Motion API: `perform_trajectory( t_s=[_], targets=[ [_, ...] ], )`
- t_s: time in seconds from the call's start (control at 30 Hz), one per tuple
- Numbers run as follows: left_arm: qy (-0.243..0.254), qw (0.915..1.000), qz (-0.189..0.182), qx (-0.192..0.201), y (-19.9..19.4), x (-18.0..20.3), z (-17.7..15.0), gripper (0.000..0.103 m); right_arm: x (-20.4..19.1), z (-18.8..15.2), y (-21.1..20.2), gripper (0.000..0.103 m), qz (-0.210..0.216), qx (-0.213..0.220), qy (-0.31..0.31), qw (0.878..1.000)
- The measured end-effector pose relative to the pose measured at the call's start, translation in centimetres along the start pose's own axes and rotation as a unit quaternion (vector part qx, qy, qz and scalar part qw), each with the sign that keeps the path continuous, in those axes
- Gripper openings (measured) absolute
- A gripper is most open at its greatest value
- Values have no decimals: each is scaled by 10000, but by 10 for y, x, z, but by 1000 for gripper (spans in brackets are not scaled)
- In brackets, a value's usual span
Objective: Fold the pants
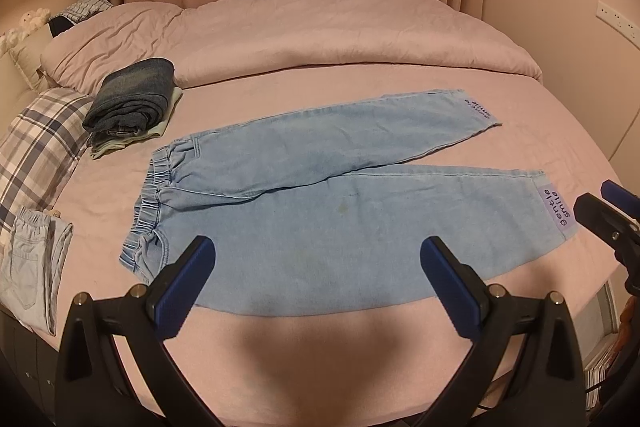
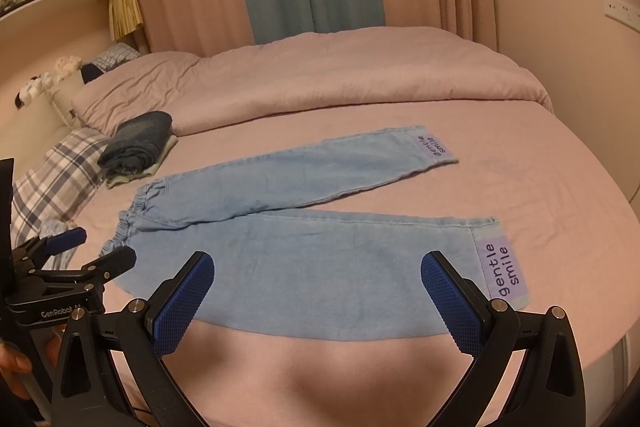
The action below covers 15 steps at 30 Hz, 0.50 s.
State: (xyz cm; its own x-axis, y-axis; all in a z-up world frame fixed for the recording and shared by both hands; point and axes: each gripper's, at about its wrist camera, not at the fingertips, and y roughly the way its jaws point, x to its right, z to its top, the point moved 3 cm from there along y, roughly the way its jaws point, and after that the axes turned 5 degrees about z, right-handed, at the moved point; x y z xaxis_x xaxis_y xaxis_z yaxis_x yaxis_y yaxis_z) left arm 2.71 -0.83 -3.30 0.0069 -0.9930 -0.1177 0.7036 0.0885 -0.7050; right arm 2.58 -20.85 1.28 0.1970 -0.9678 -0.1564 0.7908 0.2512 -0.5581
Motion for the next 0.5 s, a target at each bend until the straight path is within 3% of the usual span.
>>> perform_trajectory(
  t_s=[0.13,0.23,0.3,0.37,0.5],
  targets=[
    [-121,9996,-150,202,2,1,1,103,0,-2,1,103,-5,-31,5,10000],
    [-261,9991,-325,42,10,-1,-1,103,-1,-3,4,103,0,-65,-10,10000],
    [-671,9946,-730,-320,17,-7,-4,103,-2,-5,7,103,47,-72,-49,10000],
    [-968,9903,-925,-373,26,-15,-7,103,-5,-8,12,103,115,-76,-119,9998],
    [-1705,9731,-1469,-497,40,-34,-19,103,-12,-18,28,103,250,-212,-293,9990]
  ],
)
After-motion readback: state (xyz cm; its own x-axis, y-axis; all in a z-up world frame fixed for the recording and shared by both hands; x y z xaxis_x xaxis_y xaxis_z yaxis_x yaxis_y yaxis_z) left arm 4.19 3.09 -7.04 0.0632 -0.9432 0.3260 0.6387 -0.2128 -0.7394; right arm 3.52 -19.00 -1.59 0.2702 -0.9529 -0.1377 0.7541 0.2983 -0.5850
